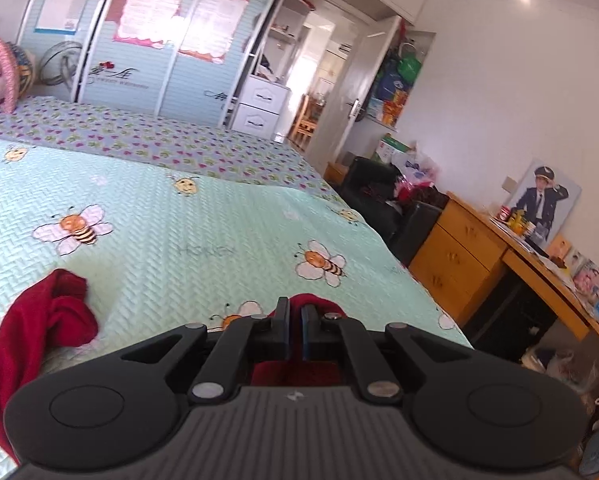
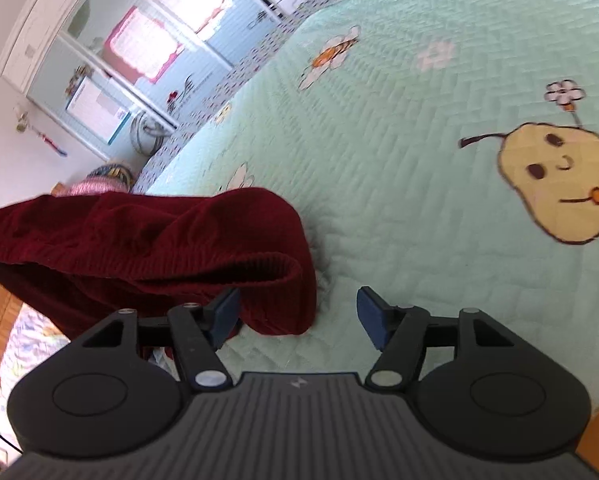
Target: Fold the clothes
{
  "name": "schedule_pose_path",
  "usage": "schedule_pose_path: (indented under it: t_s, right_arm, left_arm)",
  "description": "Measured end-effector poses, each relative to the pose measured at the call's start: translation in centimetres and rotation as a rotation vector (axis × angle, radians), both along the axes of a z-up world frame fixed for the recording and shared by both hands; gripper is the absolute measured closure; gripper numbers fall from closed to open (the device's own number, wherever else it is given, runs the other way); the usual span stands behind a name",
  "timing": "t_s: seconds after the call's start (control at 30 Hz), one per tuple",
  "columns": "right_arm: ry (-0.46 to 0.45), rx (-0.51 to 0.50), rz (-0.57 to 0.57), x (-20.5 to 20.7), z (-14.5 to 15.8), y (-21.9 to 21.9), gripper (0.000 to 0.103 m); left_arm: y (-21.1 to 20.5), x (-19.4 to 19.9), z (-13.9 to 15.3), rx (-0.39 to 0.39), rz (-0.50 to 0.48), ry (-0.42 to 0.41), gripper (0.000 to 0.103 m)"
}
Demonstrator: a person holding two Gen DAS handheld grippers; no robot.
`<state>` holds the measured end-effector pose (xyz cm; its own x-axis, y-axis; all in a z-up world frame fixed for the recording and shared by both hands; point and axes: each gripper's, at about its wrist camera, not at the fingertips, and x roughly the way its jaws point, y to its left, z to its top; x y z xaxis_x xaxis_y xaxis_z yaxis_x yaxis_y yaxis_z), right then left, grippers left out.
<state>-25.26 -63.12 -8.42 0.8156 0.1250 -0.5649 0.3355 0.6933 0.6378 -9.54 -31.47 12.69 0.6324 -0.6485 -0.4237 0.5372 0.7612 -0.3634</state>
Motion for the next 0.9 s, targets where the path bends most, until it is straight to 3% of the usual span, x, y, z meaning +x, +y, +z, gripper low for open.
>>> schedule_pose_path:
  t_s: [0.17,0.27,0.37,0.47,0.5,0.57,0.63,0.77,0.9]
  right_arm:
    - [0.004,-0.131,0.109,1.7,0.7,2.4,0.037]
    - [0.011,-0.296,0.153,2.6,1.3,4.1,0.037]
    - [0.055,-0.418,0.168,4.2,1.2,4.6,0.037]
    - [0.1,-0.455,0.163,5.2,0.8,4.3,0.037]
    - [0.099,-0.439,0.157,5.3,0.6,3.9,0.037]
    - [0.101,-0.421,0.143,5.2,0.3,3.4,0.037]
    - [0.097,-0.426,0.143,5.1,0.1,3.2,0.037]
    - [0.079,-0.478,0.164,5.1,0.0,3.8,0.038]
    - [0.06,-0.529,0.184,5.1,-0.1,4.3,0.042]
  left_arm:
    - [0.5,0.1,0.4,-0.008,0.006,-0.013,0.099]
    - [0.7,-0.2,1.2,-0.013,0.001,-0.057,0.099]
    - [0.4,-0.3,1.3,0.027,0.001,-0.071,0.099]
    - [-0.4,0.1,-0.1,0.08,-0.065,-0.023,0.098]
    - [-0.8,-0.1,-0.8,0.123,-0.081,-0.021,0.096]
    - [-1.8,-0.6,-2.5,0.226,-0.111,-0.027,0.082]
    - [-2.5,-1.6,-4.4,0.317,-0.155,-0.043,0.055]
    - [-3.3,-4.1,-7.9,0.495,-0.246,-0.098,0.048]
    - [-3.3,-5.7,-10.6,0.589,-0.29,-0.103,0.044]
